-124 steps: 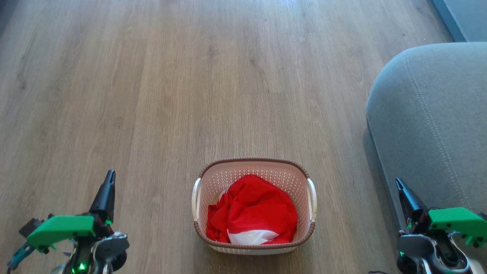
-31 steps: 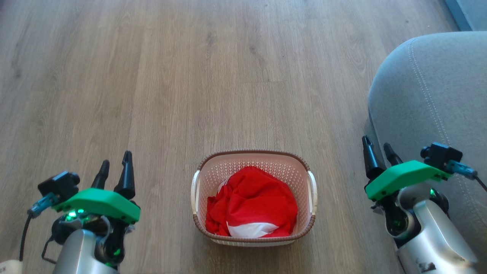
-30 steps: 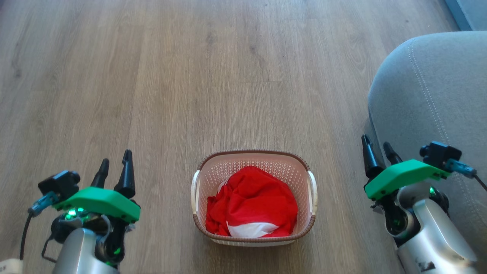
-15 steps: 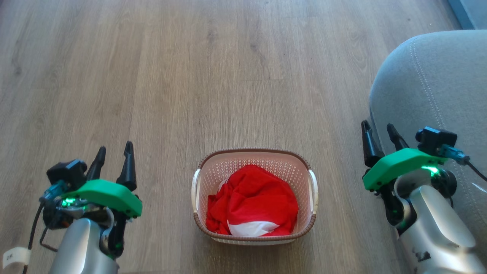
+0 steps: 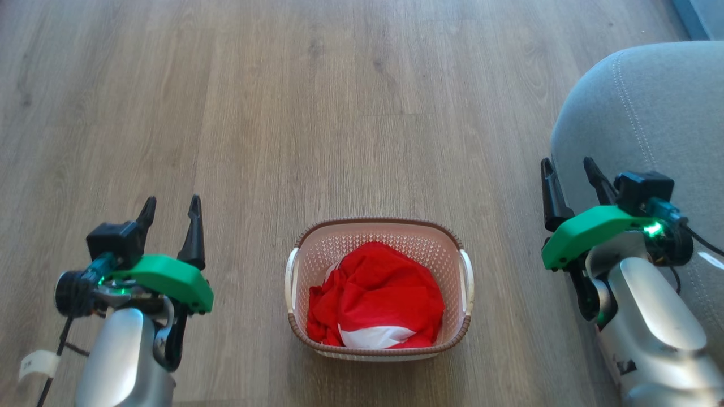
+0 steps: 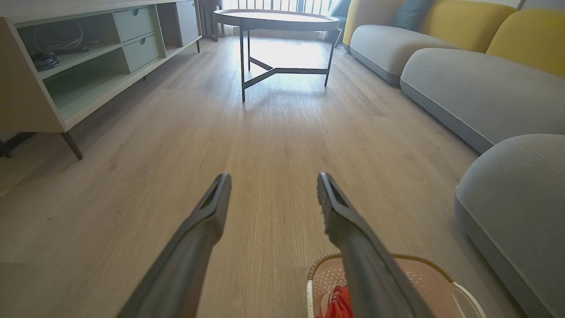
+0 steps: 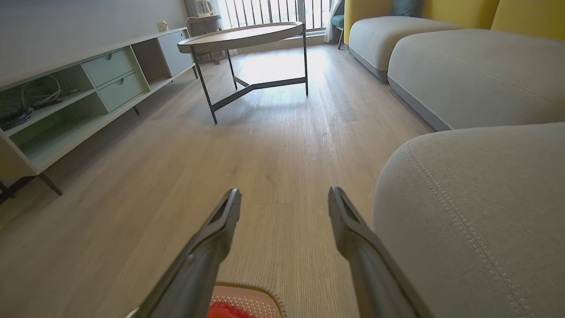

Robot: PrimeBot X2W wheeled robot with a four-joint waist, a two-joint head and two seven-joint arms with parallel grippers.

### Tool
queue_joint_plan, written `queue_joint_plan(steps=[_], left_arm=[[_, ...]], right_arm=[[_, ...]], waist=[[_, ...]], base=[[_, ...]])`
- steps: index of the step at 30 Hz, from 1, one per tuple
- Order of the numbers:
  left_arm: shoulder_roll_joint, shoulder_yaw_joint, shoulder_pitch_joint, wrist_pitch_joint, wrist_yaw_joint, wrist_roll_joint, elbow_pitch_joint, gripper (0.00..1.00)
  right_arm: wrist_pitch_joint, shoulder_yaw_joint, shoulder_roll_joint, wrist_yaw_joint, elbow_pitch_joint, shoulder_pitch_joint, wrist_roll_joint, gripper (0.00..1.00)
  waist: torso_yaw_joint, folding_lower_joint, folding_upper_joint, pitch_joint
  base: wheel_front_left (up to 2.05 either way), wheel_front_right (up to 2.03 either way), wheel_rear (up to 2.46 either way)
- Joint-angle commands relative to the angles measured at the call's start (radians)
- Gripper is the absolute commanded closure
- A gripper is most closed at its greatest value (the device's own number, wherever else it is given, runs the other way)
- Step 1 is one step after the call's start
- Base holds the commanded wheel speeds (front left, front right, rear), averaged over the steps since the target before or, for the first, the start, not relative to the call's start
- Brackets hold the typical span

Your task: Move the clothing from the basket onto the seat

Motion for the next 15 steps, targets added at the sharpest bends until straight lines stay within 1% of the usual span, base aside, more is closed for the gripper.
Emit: queue_joint_plan(steps=[1, 11, 15], left_arm=[[0.033, 0.023, -0.063, -0.016, 0.01, 0.041, -0.027, 0.0], [0.027, 0.045, -0.092, -0.046, 0.011, 0.142, -0.026, 0.0], [0.022, 0.054, -0.09, -0.048, 0.01, 0.151, -0.04, 0.0]], right_arm=[[-0.016, 0.02, -0.007, 0.007, -0.022, -0.057, -0.04, 0.0], [-0.046, 0.013, -0.006, 0.007, -0.018, -0.093, -0.166, 0.0], [-0.048, -0.004, -0.004, 0.007, -0.02, -0.093, -0.177, 0.0]], waist=[[0.0, 0.0, 0.0, 0.001], [0.001, 0.0, 0.0, 0.009], [0.002, 0.0, 0.0, 0.009]], base=[[0.0, 0.0, 0.0], [0.0, 0.0, 0.0], [0.0, 0.0, 0.0]])
